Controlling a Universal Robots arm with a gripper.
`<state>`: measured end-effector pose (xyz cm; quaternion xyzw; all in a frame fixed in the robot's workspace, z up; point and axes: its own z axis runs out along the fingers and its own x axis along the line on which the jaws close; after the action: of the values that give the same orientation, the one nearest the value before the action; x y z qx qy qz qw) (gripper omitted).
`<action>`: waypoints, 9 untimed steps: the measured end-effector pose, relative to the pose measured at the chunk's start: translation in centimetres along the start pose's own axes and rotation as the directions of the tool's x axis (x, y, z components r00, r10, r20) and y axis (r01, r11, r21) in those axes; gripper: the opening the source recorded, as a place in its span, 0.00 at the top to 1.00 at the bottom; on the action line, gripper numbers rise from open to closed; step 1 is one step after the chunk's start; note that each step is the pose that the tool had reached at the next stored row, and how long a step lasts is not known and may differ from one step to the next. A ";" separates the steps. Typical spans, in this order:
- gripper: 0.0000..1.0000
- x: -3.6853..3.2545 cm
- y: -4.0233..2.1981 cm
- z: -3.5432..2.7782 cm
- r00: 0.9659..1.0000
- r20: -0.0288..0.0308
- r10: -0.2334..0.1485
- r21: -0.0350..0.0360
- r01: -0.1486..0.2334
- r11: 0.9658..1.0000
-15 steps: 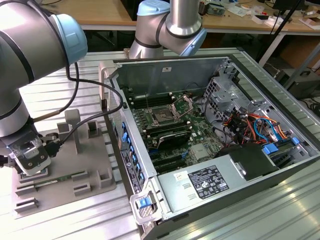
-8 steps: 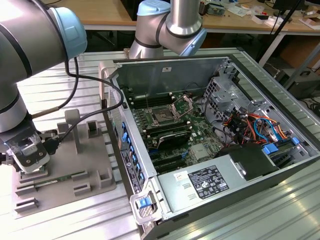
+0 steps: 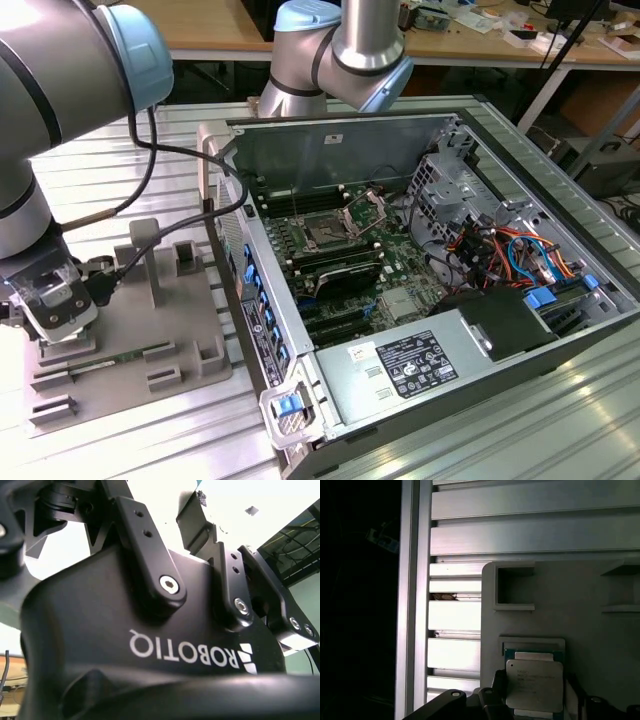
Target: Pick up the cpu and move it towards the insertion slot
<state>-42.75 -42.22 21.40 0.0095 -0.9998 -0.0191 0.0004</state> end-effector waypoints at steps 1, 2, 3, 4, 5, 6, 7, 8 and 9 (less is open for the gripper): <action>0.45 0.00 0.00 -0.11 1.000 0.000 0.000 0.000 0.000 1.000; 0.45 0.00 0.01 -0.27 1.000 0.000 0.000 0.000 0.000 1.000; 0.45 0.00 0.01 -0.37 1.000 0.000 0.000 0.000 0.000 1.000; 0.45 0.00 0.02 -0.49 1.000 0.000 0.000 0.000 0.000 1.000; 0.45 0.00 0.03 -0.65 1.000 0.000 0.000 0.000 0.000 1.000; 0.45 0.00 0.03 -0.88 1.000 0.000 0.000 0.000 0.000 1.000; 0.45 0.00 0.04 -1.17 1.000 0.000 0.000 0.000 0.000 1.000; 0.45 0.00 0.05 -1.32 1.000 0.000 0.000 0.000 0.000 1.000; 0.45 0.00 0.05 -1.43 1.000 0.000 0.000 0.000 0.000 1.000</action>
<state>-42.75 -42.22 22.82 0.0095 -0.9998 -0.0191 0.0004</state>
